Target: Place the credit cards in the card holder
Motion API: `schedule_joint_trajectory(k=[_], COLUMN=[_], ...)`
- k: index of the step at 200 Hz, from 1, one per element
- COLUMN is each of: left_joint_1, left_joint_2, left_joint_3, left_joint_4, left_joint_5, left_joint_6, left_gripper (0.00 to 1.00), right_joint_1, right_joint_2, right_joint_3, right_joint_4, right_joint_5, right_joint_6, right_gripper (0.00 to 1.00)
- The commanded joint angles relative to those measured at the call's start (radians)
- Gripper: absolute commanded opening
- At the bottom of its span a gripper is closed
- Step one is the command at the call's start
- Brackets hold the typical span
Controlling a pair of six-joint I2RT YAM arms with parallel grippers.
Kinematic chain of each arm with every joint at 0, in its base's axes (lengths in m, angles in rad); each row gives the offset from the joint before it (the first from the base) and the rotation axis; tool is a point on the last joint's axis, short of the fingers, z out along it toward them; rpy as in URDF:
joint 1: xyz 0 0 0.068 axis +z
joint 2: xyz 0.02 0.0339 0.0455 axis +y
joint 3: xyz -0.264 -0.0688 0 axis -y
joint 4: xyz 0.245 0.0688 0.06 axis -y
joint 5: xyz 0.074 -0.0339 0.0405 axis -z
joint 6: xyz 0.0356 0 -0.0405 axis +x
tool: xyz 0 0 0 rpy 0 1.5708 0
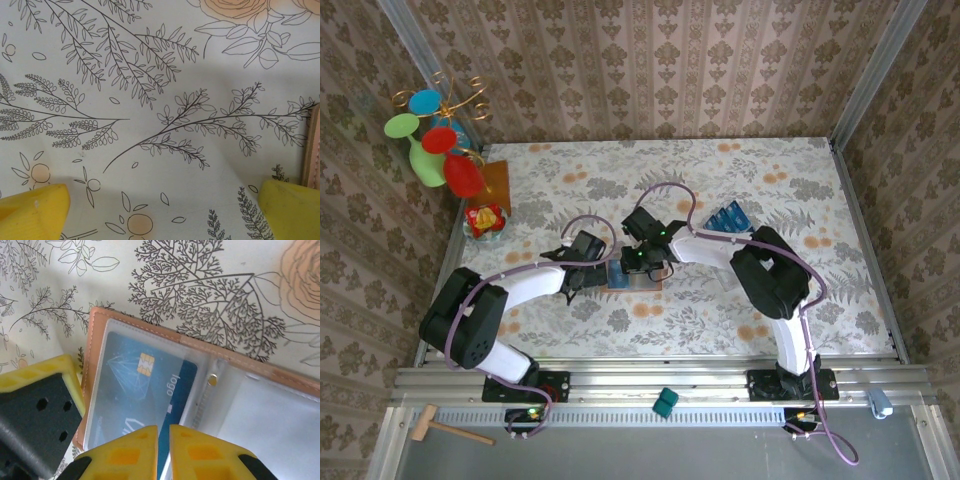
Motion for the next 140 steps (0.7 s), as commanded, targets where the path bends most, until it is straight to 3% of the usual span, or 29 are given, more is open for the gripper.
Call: schedule_joint_trajectory(k=[1, 140], left_joint_1=[-0.010, -0.011], left_joint_2=[0.029, 0.025], left_joint_3=[-0.013, -0.020], left_joint_4=[0.014, 0.019], left_joint_5=[0.017, 0.018], left_joint_6=[0.015, 0.014], left_gripper=[1.00, 1.00], right_joint_1=[-0.006, 0.015], right_joint_2=[-0.041, 0.030], right_joint_3=[-0.022, -0.004], right_joint_4=[-0.010, 0.017], right_joint_5=[0.010, -0.023], right_joint_6=[0.012, 0.037], right_gripper=[0.16, 0.16])
